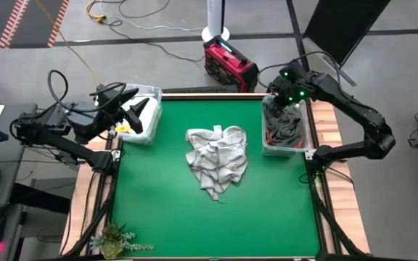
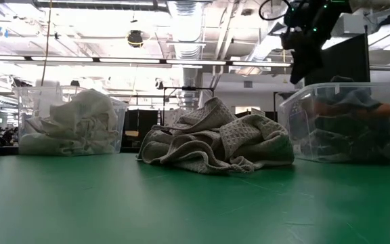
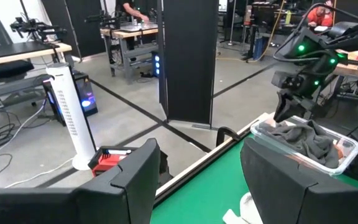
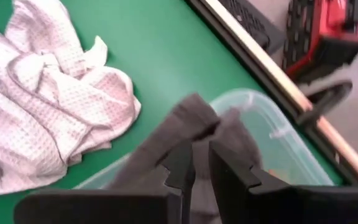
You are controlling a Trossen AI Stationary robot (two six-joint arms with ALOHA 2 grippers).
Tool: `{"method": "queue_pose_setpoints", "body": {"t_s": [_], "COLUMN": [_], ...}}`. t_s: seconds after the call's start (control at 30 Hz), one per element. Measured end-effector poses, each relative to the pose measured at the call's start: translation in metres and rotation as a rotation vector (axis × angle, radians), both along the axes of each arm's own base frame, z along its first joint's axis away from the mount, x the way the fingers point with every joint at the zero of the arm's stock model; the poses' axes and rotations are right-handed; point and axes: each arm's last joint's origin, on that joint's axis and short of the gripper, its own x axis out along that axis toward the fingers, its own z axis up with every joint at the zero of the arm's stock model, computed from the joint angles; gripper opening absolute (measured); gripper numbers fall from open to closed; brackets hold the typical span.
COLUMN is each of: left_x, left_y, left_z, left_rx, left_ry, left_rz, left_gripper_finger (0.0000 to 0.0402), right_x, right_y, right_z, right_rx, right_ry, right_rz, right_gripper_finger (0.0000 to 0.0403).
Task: Sort towels by color in basket
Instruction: Put the gray towel into the right transparent bin
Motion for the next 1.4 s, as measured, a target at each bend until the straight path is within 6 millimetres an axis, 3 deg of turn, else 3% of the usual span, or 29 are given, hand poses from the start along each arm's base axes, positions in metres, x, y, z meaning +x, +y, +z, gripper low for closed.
{"method": "queue_pose_setpoints", "body": {"t_s": [0.23, 0.57, 0.7, 0.83, 1.1, 1.4], "left_x": [0.0, 0.0, 0.0, 0.0, 0.0, 0.0], "left_y": [0.0, 0.0, 0.0, 0.0, 0.0, 0.0], "left_z": [0.0, 0.0, 0.0, 0.0, 0.0, 0.0], "left_rx": [-0.002, -0.002, -0.002, -0.002, -0.002, -0.009], "left_ry": [-0.002, -0.002, -0.002, -0.002, -0.002, -0.009], "left_rz": [0.0, 0.0, 0.0, 0.0, 0.0, 0.001], "left_gripper_finger": [0.0214, 0.0214, 0.0214, 0.0214, 0.0214, 0.0214], "right_x": [0.016, 0.03, 0.03, 0.034, 0.047, 0.033], "right_y": [0.003, 0.006, 0.009, 0.013, 0.004, -0.001], "right_z": [-0.002, -0.006, 0.001, 0.005, -0.018, -0.033], "right_rx": [-0.051, -0.098, -0.121, -0.143, -0.093, -0.018], "right_ry": [-0.009, 0.028, -0.023, -0.052, 0.08, 0.283], "right_rz": [0.101, 0.12, 0.086, 0.104, 0.117, 0.028], "right_gripper_finger": [0.0097, 0.0217, 0.0242, 0.0239, 0.0211, 0.0175]}}
